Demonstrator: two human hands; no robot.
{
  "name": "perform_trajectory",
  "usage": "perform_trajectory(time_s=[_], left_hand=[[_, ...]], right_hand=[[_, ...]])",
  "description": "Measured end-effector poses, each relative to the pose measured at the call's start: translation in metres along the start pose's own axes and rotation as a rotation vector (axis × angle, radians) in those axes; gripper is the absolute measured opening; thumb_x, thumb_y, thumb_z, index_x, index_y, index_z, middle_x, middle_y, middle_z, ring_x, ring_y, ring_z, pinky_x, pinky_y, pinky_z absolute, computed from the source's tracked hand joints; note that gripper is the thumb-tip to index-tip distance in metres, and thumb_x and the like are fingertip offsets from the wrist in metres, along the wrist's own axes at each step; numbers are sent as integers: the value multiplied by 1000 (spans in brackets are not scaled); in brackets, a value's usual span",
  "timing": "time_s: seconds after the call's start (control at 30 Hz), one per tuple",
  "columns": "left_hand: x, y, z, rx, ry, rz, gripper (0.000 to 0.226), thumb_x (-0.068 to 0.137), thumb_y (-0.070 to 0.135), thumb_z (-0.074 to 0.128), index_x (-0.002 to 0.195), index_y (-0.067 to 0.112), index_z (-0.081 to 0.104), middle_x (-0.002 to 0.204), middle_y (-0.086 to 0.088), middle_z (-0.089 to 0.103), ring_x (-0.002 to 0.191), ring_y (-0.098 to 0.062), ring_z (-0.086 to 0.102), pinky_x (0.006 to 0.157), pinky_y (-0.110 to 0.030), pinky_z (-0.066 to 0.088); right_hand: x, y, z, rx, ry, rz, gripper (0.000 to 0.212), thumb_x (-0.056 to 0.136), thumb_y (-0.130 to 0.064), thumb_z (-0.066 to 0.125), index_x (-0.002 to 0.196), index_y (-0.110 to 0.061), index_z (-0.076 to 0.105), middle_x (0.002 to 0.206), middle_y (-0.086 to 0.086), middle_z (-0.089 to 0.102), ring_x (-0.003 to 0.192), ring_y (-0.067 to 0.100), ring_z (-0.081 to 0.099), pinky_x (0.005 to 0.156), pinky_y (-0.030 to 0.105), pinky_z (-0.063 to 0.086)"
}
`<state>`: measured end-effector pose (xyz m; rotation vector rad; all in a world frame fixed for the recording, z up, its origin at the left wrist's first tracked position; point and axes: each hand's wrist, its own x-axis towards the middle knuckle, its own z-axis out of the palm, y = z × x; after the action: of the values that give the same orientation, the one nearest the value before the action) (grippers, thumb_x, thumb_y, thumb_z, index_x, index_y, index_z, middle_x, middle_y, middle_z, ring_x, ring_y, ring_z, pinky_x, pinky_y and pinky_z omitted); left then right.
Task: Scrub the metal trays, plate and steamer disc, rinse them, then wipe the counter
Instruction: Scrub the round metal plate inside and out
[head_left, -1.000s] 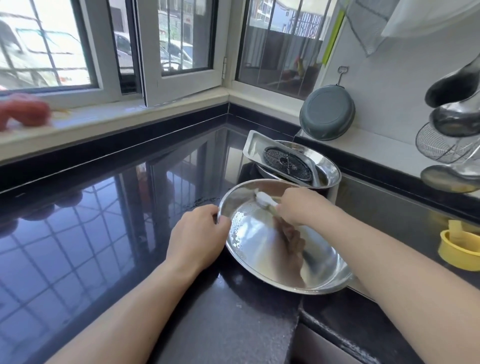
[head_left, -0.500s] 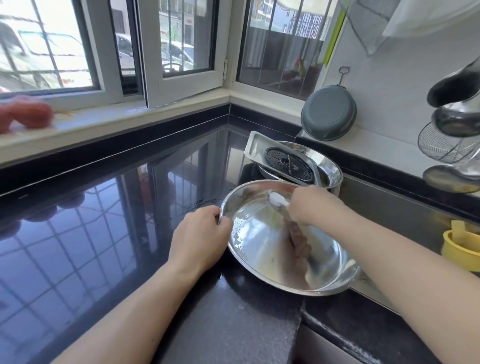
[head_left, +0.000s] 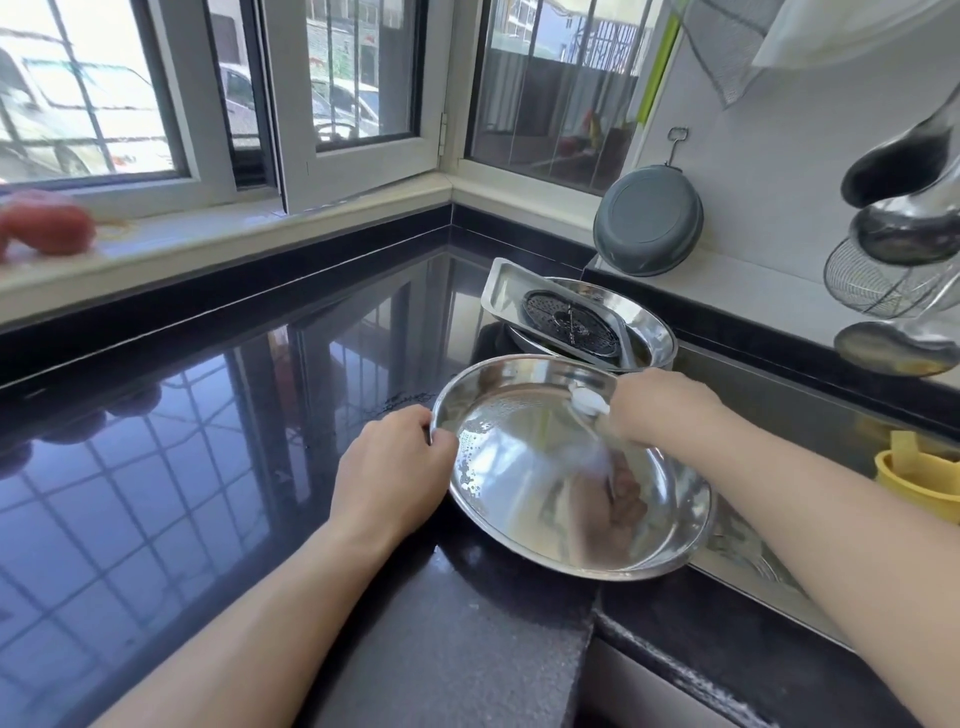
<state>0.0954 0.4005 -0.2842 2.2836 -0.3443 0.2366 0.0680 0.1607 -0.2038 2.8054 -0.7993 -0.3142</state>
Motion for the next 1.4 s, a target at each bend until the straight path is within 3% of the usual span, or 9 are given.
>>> perform_trajectory(time_s=[0.2,0.37,0.53,0.67,0.8,1.03,1.17,1.27,1.4], left_hand=[[0,1,0,1,-15,-5,27,88,23,49,69,5,42,64,-9,53,65,-29,48,55,-38,33],[1,-1,1,18,-31,-31,28,92,28,47,74,8,49,68,-5,59,71,-29,56,64,-41,47],[0,1,1,18,-45,-47,28,93,29,45,72,11,45,69,-5,59,71,-31,55,62,-40,43],[-1,3,-1,40,-62,-56,25,93,26,45,74,10,44,72,-6,59,74,-32,54,69,-42,48],[-2,5,-2,51,-68,-60,23,92,26,44,74,12,44,75,-7,60,77,-35,55,74,-45,51],[-4,8,-4,74,-85,-63,26,95,28,44,74,12,44,75,-7,60,77,-36,55,73,-45,50],[-3,7,-5,76,-80,-74,26,96,29,43,74,14,44,78,-8,62,80,-38,56,77,-46,51],[-3,8,-5,72,-93,-81,25,95,27,43,75,13,47,80,-9,63,81,-39,56,78,-46,52],[-6,11,-6,87,-100,-88,21,96,28,43,83,15,53,86,-9,66,86,-39,57,81,-47,52]], right_hand=[[6,-27,3,152,-67,-190,17,96,-26,53,101,-14,64,106,11,68,91,31,64,83,37,55],[-16,-55,6,25,-105,-441,41,108,-37,40,69,-27,45,98,7,61,93,26,57,75,30,38],[10,-28,4,-61,-21,-243,40,96,-25,44,127,-8,61,120,12,64,107,34,62,77,37,48],[-14,-40,11,14,-61,-445,29,103,-34,45,98,-14,65,96,8,63,100,32,64,78,37,48],[-50,-41,5,-52,-90,-657,44,105,-45,42,66,-24,45,80,-1,56,90,29,56,84,42,48],[14,-10,12,29,13,-234,28,100,-26,47,73,-20,50,89,9,59,81,32,57,71,39,48],[-21,-24,8,72,-73,-418,32,104,-35,44,89,-14,64,93,9,64,86,29,58,78,38,50],[-64,-36,10,0,-129,-626,43,105,-43,41,71,-20,52,83,3,59,91,29,59,86,42,50],[-51,-22,4,-110,-100,-601,42,108,-42,36,82,-17,57,94,6,60,91,30,55,79,37,43]])
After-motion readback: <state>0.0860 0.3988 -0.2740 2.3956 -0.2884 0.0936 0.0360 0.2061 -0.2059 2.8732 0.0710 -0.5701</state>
